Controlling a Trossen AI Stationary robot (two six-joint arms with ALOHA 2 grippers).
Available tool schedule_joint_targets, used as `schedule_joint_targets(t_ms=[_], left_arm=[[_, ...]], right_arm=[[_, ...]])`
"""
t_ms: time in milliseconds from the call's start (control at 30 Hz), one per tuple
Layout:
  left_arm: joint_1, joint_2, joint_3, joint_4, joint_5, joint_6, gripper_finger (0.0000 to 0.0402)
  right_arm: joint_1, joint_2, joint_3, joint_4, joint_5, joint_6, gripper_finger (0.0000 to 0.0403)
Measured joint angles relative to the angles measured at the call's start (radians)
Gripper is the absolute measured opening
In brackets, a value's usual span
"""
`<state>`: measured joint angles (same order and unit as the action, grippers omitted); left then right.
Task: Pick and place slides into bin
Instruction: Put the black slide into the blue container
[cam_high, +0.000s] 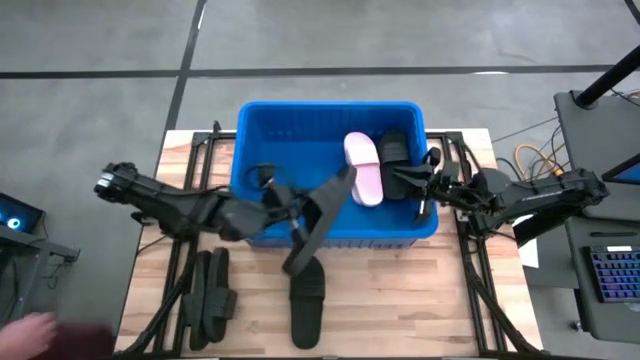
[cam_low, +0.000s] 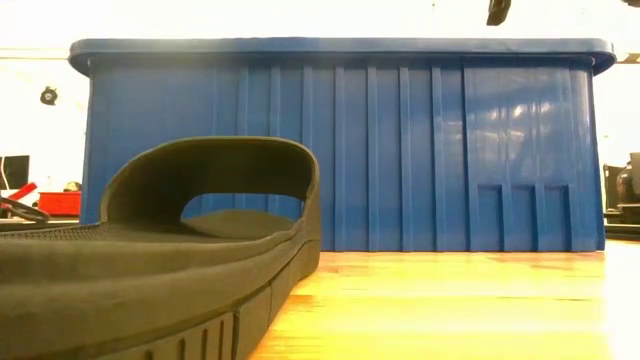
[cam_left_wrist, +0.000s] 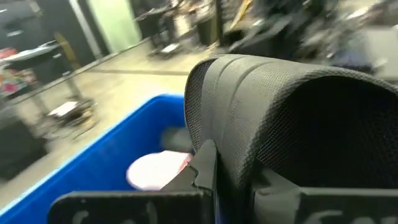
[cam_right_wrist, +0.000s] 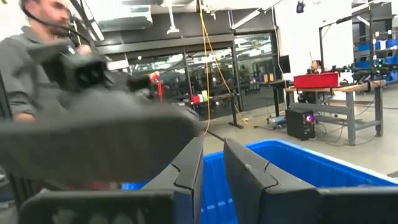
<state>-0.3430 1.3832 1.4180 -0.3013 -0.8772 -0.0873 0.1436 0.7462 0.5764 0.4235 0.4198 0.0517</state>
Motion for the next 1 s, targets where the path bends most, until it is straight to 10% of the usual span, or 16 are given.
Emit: schedule_joint_targets(t_ms=[533, 1000], left_arm=[[0.438, 0.198, -0.023, -0.236, 0.007, 0.025, 0.0], [0.536, 0.492, -0.012, -0.184, -0.001, 0.289, 0.0]], right_arm=[[0.0, -0.085, 0.054, -0.001, 0.0, -0.026, 0.0057], [0.0, -0.11, 0.112, -0.002, 0.0, -0.027, 0.0055]])
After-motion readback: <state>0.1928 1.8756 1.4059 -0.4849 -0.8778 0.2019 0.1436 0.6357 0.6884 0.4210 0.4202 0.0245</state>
